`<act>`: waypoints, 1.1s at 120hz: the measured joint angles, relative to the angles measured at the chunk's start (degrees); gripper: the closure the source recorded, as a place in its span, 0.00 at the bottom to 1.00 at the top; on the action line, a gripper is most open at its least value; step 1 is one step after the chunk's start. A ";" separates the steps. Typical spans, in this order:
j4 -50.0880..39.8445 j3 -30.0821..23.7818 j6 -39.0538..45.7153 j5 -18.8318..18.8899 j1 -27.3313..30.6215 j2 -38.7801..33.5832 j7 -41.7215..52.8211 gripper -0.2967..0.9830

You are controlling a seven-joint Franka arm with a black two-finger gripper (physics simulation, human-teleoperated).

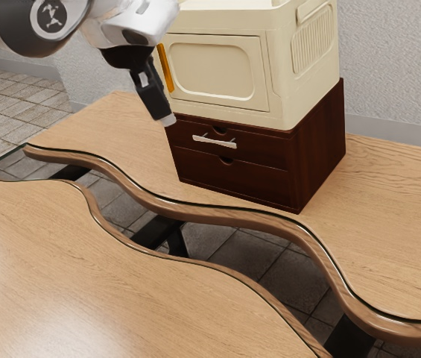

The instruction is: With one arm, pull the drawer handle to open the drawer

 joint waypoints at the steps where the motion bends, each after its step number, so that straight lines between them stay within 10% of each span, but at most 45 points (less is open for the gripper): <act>1: -0.11 0.00 0.18 0.05 -0.19 0.04 0.14 0.23; 81: -28.35 1.18 25.54 2.23 1.88 -7.85 12.36 0.23; 132: -26.82 1.55 39.52 4.84 2.00 -1.52 23.72 0.23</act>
